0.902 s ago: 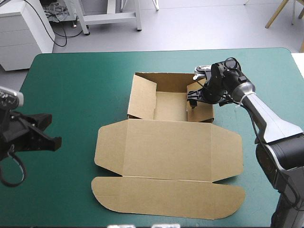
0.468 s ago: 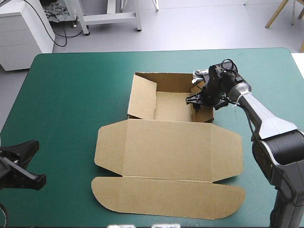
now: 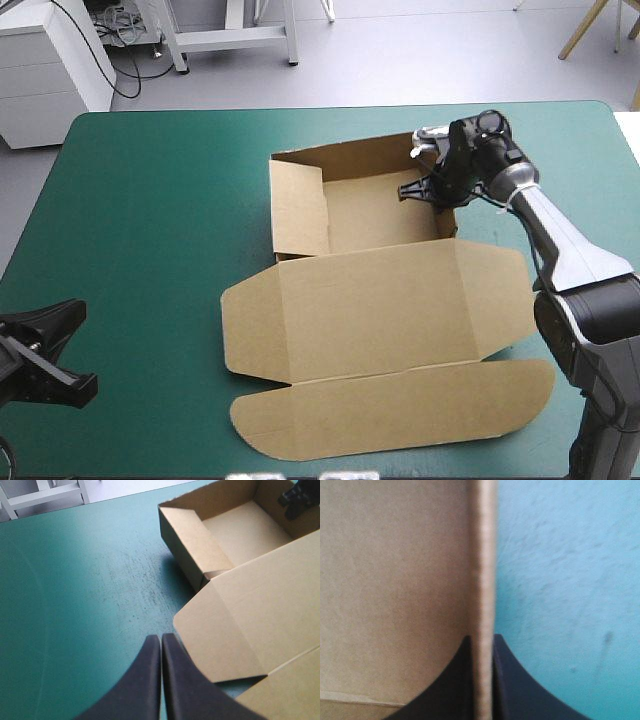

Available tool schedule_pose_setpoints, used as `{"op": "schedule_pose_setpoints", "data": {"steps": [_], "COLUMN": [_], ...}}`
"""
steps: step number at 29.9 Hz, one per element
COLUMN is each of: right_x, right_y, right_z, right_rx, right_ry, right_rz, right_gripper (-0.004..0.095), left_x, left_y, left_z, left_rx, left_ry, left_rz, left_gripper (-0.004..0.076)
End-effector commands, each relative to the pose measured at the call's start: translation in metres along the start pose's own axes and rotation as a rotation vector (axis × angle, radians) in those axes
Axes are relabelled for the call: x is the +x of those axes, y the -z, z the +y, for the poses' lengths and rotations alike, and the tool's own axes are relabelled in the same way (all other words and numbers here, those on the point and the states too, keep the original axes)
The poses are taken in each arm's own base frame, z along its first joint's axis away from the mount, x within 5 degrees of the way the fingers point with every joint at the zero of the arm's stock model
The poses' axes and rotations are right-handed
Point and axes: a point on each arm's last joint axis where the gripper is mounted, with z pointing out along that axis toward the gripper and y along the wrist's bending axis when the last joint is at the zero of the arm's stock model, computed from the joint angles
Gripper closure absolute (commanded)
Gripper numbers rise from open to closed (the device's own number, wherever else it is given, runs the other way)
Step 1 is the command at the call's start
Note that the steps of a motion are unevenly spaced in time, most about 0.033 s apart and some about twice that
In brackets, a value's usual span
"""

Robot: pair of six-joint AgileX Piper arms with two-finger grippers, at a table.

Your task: Fold the box

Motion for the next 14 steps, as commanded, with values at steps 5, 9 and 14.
{"op": "schedule_pose_setpoints", "data": {"steps": [5,9,14], "right_x": [-0.015,-0.001,0.028], "right_y": [0.101,0.104,0.095], "right_z": [-0.113,-0.184,-0.263], "right_rx": [0.19,0.279,0.351], "right_ry": [-0.128,-0.256,-0.441], "right_rz": [-0.256,-0.248,-0.201], "right_gripper": [0.0927,0.0927,0.0927], "left_x": [0.001,0.001,0.001], "left_y": [0.002,0.002,0.002], "left_z": [-0.001,-0.001,-0.001], "left_rx": [0.017,0.017,0.017], "left_ry": [0.003,0.003,0.003], "left_rz": [0.038,0.038,0.038], "left_gripper": [0.0734,0.0734,0.0734]}}
